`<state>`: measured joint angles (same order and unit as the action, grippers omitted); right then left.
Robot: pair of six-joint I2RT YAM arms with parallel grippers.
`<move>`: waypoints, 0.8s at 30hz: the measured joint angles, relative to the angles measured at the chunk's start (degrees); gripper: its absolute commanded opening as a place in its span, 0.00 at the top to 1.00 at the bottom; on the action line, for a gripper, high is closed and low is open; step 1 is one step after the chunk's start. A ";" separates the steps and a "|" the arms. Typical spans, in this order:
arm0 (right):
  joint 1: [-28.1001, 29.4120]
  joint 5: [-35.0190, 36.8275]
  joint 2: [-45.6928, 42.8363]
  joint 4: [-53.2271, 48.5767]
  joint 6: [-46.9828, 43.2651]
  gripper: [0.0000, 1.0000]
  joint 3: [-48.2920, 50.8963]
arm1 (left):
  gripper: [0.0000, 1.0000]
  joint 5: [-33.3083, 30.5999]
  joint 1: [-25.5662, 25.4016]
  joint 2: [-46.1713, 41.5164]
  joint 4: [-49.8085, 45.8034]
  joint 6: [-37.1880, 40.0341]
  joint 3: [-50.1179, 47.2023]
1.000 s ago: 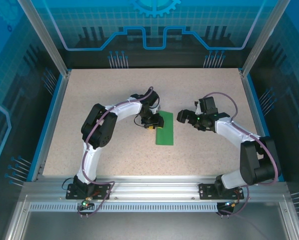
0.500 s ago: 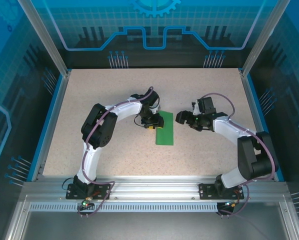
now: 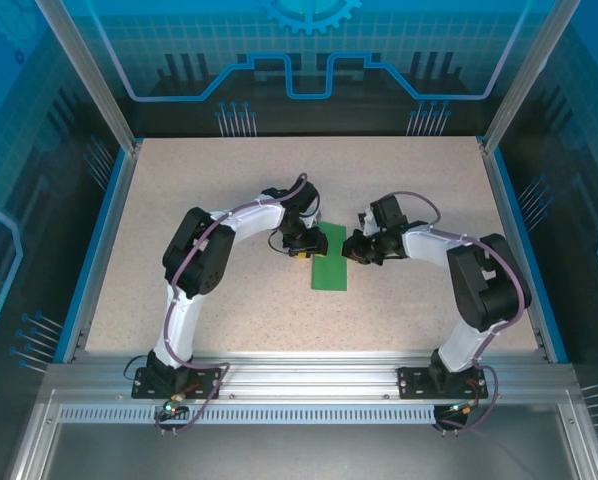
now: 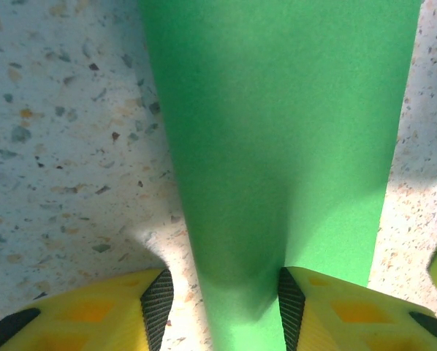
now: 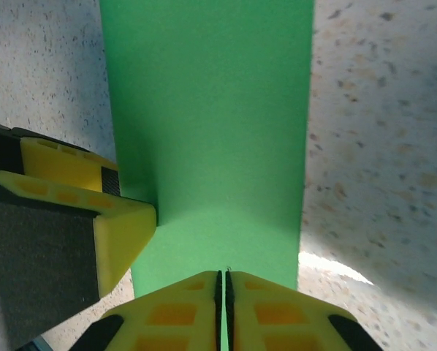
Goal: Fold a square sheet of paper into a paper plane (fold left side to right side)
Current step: Hold the square sheet of paper at the center of the table.
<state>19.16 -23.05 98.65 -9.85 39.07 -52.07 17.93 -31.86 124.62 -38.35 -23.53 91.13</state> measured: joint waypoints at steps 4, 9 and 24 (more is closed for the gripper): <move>0.74 -0.13 2.82 0.02 0.00 0.92 -1.88 | 0.52 -0.15 -0.04 0.00 0.00 0.00 0.02; 1.40 0.00 4.90 -0.46 -0.02 0.92 -3.21 | 0.52 -0.15 -0.04 0.00 0.00 0.00 0.02; 1.86 1.40 7.15 -3.67 -0.11 0.92 -4.63 | 0.48 -0.35 -0.15 -0.20 0.04 -0.04 0.00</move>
<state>21.02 -21.65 105.80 -13.52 38.96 -56.71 17.58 -32.01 124.42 -38.30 -23.57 91.13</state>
